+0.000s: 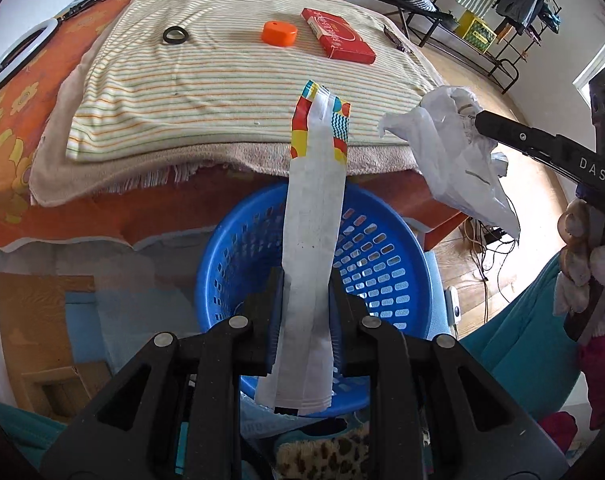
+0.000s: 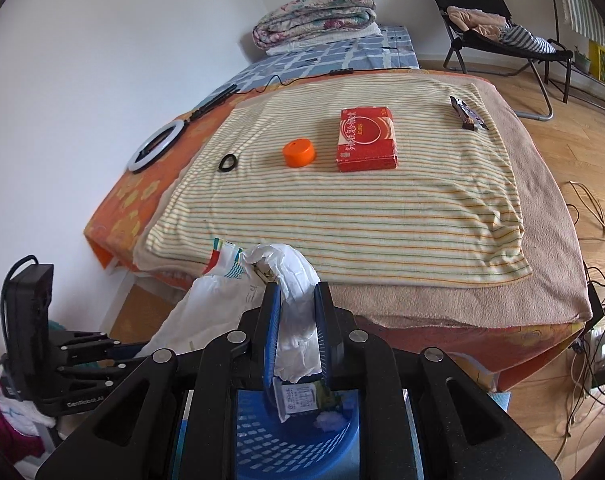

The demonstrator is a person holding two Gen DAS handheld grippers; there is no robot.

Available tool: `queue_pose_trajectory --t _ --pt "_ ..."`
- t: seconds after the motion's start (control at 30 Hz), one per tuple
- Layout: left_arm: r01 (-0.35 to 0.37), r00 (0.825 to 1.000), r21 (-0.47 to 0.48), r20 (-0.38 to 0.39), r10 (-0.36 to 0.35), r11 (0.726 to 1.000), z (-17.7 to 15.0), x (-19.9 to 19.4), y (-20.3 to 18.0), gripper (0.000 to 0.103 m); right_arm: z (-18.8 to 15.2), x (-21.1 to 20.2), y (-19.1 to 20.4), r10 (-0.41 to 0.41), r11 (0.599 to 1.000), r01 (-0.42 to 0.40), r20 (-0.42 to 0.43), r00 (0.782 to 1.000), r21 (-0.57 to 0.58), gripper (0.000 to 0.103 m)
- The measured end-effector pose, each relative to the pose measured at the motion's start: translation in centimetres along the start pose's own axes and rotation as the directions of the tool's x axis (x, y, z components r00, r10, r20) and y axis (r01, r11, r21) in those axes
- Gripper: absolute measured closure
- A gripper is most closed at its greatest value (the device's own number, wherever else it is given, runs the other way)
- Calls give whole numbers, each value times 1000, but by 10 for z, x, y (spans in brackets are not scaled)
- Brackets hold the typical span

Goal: Collect trash
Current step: 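Carry the plastic bag and paper strip down over the blue basket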

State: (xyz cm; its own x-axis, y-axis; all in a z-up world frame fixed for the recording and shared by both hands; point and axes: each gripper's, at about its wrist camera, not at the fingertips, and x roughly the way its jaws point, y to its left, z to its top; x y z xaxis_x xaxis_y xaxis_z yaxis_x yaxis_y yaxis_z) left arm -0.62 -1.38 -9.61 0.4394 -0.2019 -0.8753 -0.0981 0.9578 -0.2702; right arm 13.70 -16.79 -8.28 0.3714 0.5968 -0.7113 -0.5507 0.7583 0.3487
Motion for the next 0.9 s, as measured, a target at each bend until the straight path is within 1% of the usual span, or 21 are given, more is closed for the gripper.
queue_pose_trajectory --t 0.17,0.37,0.53,0.7,0.9 --pt "13 999 -13 -49 -14 1000 -21 11 -3 83 -19 8 1 7 1000 -7 -41 999 8 88" --pt "22 995 -20 -100 -24 1000 -37 23 -5 83 -36 18 5 1 1000 -2 -86 996 -3 88" --pt "23 988 -35 -151 -28 999 -44 37 0 83 -47 25 7 -3 1000 4 -106 994 4 88" --pt "18 981 -58 -190 -29 998 -48 50 7 83 -62 38 9 -7 1000 7 -157 988 1 88" --pt "1 978 -70 -209 -16 998 -47 59 10 83 -75 50 11 -11 1000 11 -200 980 -1 88"
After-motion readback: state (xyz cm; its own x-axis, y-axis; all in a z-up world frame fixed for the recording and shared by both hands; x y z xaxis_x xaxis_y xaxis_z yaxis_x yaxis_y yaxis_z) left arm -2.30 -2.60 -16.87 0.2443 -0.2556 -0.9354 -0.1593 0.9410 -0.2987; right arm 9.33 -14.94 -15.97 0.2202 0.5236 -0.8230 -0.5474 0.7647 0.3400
